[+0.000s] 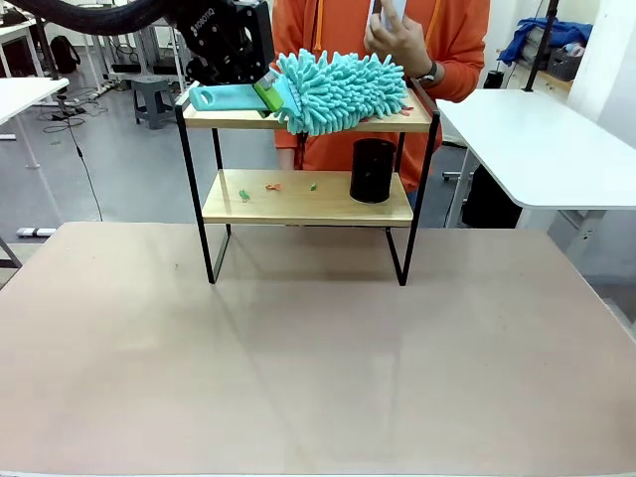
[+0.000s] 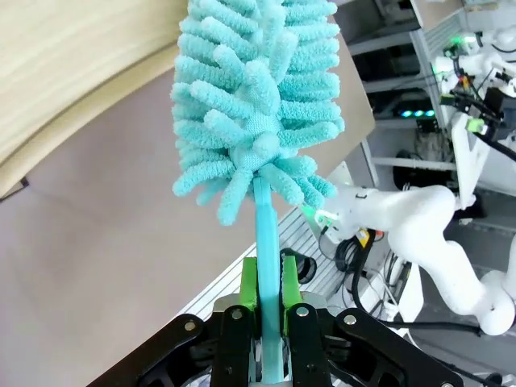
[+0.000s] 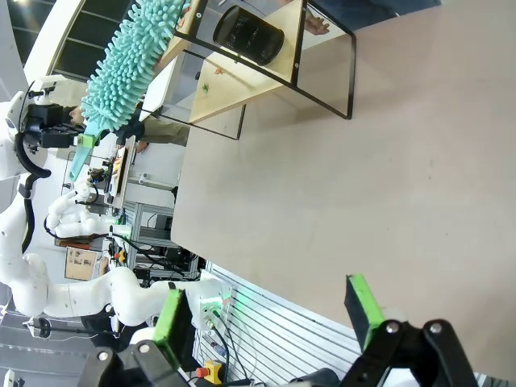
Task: Clean the shelf.
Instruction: Clean the specific tier of the Shelf with the Duster once objects are removed, then clean the remaining tier of the Shelf with the Duster once objects are removed.
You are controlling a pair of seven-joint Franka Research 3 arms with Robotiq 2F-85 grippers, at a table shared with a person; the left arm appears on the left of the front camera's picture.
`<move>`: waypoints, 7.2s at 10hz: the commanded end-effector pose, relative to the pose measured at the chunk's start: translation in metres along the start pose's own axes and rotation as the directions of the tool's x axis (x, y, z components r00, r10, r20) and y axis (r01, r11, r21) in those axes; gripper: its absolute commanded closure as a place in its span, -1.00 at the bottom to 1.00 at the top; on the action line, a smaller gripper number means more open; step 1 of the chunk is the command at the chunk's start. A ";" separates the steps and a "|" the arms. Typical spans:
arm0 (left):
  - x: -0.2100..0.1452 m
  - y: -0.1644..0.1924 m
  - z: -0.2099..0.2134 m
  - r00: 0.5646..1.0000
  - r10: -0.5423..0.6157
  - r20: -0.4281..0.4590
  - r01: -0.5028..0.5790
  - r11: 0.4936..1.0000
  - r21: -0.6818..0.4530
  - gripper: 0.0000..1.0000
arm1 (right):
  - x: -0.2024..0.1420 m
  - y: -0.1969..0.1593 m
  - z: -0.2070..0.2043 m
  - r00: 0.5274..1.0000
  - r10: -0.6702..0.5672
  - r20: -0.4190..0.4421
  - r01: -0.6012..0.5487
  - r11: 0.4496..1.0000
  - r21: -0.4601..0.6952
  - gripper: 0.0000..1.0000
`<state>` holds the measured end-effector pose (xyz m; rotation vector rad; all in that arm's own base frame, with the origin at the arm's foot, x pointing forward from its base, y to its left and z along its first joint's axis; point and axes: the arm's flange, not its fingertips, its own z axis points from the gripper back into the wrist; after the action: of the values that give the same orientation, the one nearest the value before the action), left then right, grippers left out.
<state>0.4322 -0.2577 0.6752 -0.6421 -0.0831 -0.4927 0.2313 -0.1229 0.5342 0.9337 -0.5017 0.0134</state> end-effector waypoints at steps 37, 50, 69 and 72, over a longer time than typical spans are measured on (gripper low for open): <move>-0.284 0.300 0.158 0.660 0.566 0.494 -0.440 0.824 -0.357 0.75 | 0.002 0.001 -0.001 1.000 0.023 0.011 -0.023 1.000 0.016 -1.00; -0.345 0.221 0.146 0.986 -0.122 -0.117 0.089 0.963 -0.253 0.75 | 0.002 0.001 -0.001 1.000 0.023 0.011 -0.023 1.000 0.016 -1.00; -0.188 0.145 -0.039 0.889 0.272 0.368 -0.271 0.961 -0.054 0.75 | 0.002 0.001 -0.001 1.000 0.023 0.011 -0.023 1.000 0.016 -1.00; -0.172 0.141 -0.066 0.880 0.221 0.422 -0.269 0.961 0.057 0.75 | 0.002 0.001 -0.001 1.000 0.023 0.011 -0.023 1.000 0.016 -1.00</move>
<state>0.3391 -0.1149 0.5155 -0.6602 -0.4057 -0.1158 0.2316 -0.1224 0.5343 0.9321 -0.5003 0.0143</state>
